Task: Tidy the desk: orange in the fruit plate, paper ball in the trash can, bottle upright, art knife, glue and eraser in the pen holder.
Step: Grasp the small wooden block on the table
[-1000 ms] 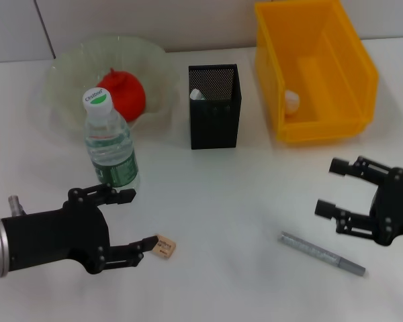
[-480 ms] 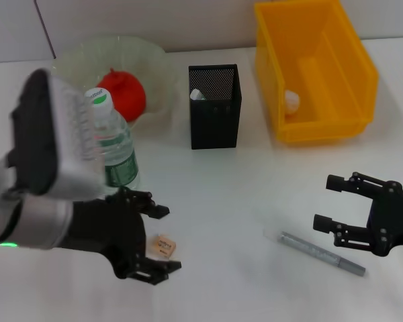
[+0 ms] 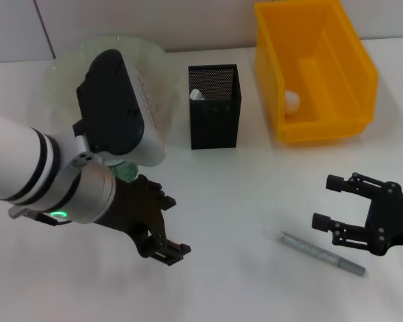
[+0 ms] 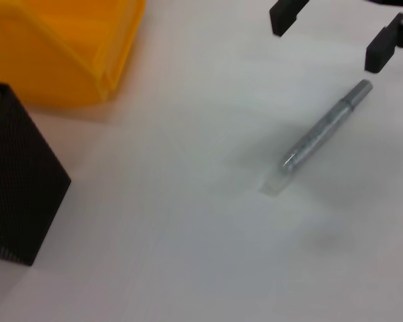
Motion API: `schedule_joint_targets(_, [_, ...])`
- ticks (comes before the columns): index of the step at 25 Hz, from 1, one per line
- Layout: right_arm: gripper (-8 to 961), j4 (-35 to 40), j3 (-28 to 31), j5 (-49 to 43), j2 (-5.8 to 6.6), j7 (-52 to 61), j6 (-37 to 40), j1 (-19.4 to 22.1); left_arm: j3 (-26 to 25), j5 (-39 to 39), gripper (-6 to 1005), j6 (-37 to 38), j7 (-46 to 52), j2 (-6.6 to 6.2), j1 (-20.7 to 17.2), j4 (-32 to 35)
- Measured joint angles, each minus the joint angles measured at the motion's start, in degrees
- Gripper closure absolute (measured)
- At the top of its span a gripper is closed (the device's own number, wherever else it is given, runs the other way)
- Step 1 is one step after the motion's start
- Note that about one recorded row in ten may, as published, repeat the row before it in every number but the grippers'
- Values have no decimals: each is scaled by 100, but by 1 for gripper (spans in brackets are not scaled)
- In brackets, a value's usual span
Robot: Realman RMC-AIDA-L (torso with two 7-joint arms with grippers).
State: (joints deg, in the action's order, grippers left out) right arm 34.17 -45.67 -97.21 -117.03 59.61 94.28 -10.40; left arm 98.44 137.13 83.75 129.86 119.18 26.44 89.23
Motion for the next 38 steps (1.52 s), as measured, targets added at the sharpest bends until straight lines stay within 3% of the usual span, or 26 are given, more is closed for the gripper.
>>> schedule_joint_targets(10, [154, -1, 24, 0, -73, -30, -140, 12, 642, 469, 215, -312, -52, -7, -106, -46])
schedule_joint_targets(14, [155, 1, 24, -1, -107, -33, -185, 6, 738, 513, 233, -298, -166, 0, 125, -326])
schedule_joint_targets(30, [154, -7, 14, 0, -164, -36, -191, 5, 712, 636, 301, -86, -1335, 0, 627, -706])
schedule_joint_targets(38, [155, -7, 6, 1, -192, -39, -190, 7, 637, 631, 324, -175, -1566, 0, 942, -1234])
